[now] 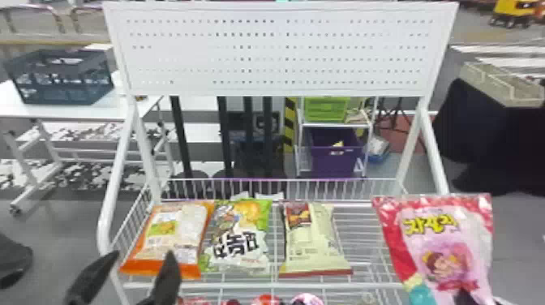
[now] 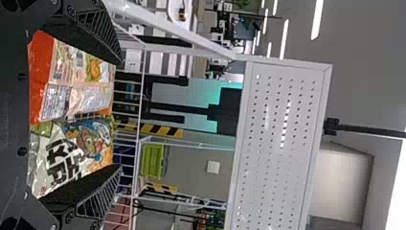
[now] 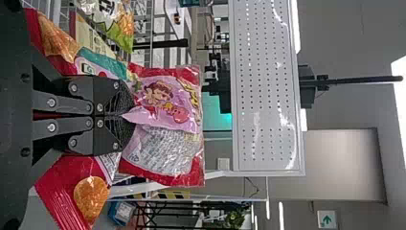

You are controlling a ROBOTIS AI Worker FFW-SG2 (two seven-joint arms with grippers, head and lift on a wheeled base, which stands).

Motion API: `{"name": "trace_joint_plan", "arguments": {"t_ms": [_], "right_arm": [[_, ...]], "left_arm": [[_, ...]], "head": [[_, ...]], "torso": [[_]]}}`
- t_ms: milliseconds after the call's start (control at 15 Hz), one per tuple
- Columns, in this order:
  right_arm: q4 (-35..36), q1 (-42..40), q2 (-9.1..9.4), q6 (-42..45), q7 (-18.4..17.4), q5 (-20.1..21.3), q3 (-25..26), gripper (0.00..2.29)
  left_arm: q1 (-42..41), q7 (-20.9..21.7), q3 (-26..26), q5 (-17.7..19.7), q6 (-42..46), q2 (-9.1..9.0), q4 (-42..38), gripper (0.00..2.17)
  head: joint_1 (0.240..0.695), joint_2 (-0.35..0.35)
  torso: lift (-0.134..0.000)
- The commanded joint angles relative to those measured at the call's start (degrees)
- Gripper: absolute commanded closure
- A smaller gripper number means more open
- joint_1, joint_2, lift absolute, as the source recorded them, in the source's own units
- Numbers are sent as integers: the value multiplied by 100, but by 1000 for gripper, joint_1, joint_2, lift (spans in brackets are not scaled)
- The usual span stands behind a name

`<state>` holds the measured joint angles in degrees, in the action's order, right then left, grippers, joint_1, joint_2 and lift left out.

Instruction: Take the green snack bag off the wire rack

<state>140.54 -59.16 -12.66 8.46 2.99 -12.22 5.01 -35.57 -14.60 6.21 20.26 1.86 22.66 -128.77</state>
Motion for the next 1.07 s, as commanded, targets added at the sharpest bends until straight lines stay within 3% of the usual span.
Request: {"name": "trace_joint_plan", "arguments": {"t_ms": [0,333,600,867,933,1000], "right_arm": [[8,-17,0,2,0,1,0,2175],[-27,27,-26,-16,0,-17,0,2175],[-35,27,-26,-16,0,-26,8,2175],[-35,19,-9,-16,9,-8,8,2175],[-35,19,-18,-16,9,-17,8,2175],[-35,27,-18,-16,9,-17,8,2175]], "left_arm": [[903,-184,724,-22,-147,151,643,137],[3215,-834,2403,66,-815,107,2418,137],[4234,-799,2798,620,-868,-227,3930,137],[4515,-773,2834,822,-1009,-271,4422,151],[4507,-764,2825,822,-1097,-253,4387,242],[4445,-720,2781,839,-1167,-227,4316,566]], "head": [[499,0],[499,0],[499,0],[499,0],[499,0],[499,0]], "torso": [[0],[0],[0],[0],[0],[0]]}}
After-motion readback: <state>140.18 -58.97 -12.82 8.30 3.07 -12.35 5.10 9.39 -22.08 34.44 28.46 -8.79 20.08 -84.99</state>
